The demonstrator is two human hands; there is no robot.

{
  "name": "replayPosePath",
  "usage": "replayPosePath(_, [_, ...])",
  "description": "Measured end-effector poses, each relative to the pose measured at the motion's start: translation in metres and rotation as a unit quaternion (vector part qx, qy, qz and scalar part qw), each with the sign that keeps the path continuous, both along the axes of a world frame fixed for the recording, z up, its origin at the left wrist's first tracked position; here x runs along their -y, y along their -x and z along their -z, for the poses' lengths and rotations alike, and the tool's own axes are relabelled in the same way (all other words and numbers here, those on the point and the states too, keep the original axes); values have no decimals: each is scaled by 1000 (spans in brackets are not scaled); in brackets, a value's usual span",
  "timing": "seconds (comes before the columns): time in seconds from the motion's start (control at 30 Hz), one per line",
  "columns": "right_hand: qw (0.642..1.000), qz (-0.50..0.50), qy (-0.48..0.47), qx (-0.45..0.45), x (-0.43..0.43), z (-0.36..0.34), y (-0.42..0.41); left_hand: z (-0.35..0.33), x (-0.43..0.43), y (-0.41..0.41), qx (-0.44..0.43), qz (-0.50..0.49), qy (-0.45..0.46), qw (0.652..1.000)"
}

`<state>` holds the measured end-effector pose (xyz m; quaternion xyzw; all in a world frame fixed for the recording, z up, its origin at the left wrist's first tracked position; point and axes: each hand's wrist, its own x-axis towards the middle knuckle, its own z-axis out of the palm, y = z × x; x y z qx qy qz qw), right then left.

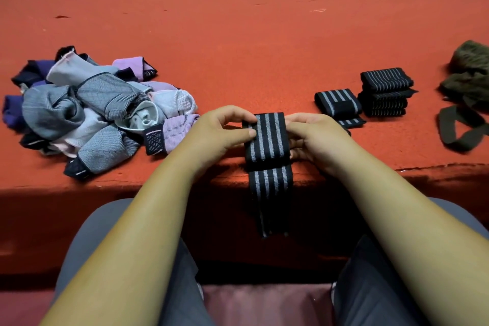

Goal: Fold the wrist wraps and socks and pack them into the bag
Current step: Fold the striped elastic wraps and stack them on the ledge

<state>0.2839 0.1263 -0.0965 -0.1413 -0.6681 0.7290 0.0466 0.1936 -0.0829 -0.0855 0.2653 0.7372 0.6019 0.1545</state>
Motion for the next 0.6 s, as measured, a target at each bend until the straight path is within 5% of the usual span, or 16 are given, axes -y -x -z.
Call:
replayPosePath(0.3, [989, -123, -79, 34, -3, -8, -14, 5, -9, 5, 6, -64, -90, 994])
replayPosePath(0.4, [990, -96, -99, 4, -4, -6, -14, 5, -14, 6, 84, -66, -130, 986])
replayPosePath(0.6, [995, -39, -82, -35, -3, -2, -10, 5, -13, -4, 141, 45, -31, 988])
